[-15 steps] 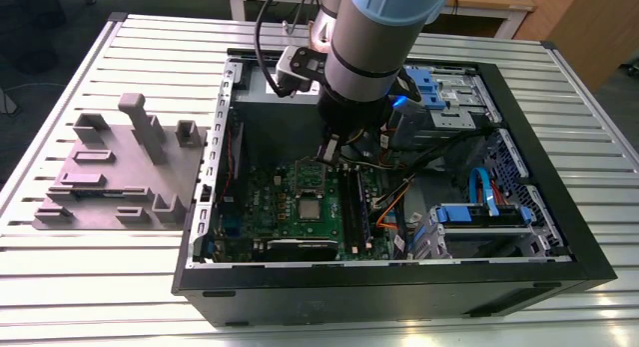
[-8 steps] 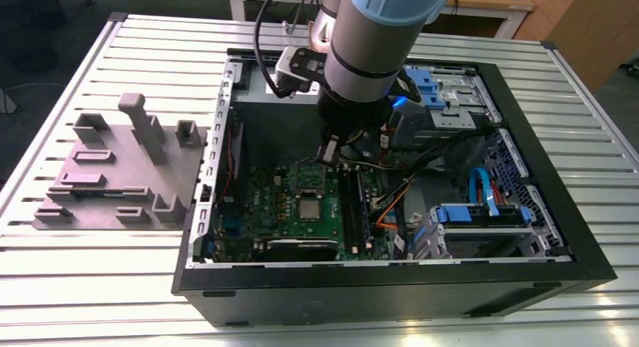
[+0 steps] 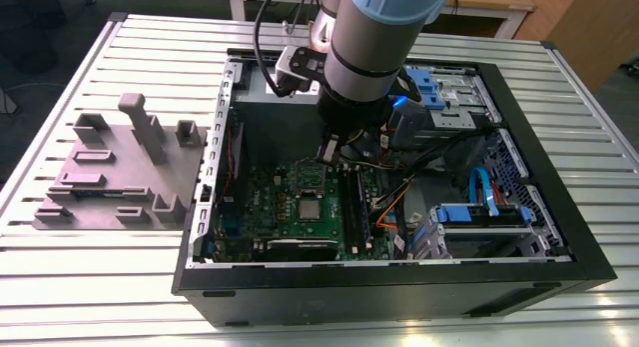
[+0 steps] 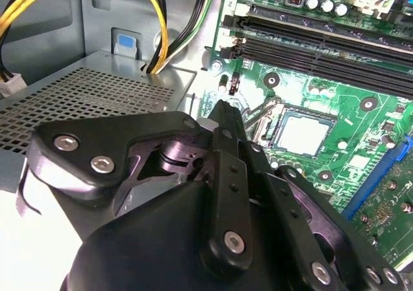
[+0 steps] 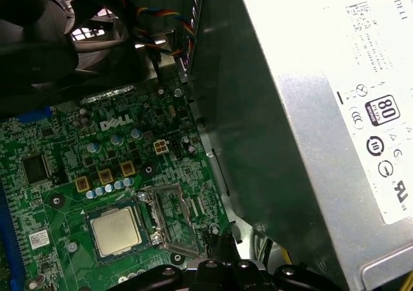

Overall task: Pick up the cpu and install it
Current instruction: 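Close the cpu cover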

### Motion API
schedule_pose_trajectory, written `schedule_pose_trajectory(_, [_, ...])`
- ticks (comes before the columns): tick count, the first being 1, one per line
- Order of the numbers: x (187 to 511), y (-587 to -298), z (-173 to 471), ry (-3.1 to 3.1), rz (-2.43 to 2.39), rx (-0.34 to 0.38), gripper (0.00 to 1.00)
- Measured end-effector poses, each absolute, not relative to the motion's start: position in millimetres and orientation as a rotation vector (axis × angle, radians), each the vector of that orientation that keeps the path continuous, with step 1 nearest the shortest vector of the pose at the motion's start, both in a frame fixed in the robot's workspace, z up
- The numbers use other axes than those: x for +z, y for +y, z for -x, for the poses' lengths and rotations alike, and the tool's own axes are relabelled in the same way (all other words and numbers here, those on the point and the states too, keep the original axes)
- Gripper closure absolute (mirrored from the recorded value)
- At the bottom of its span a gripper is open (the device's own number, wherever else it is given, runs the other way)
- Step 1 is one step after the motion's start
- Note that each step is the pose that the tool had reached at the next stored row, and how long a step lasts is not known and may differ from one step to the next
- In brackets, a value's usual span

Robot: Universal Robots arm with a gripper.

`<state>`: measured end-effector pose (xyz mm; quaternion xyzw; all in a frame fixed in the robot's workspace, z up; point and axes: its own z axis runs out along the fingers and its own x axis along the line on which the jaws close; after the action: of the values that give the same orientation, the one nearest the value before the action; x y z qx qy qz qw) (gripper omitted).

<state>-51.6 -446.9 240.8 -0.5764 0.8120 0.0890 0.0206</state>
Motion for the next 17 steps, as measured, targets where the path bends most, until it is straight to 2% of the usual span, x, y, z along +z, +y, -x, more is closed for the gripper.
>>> schedule_pose_trajectory(17, [245.2, -446.9, 51.7, 2.518, 1.788, 0.276, 0.90])
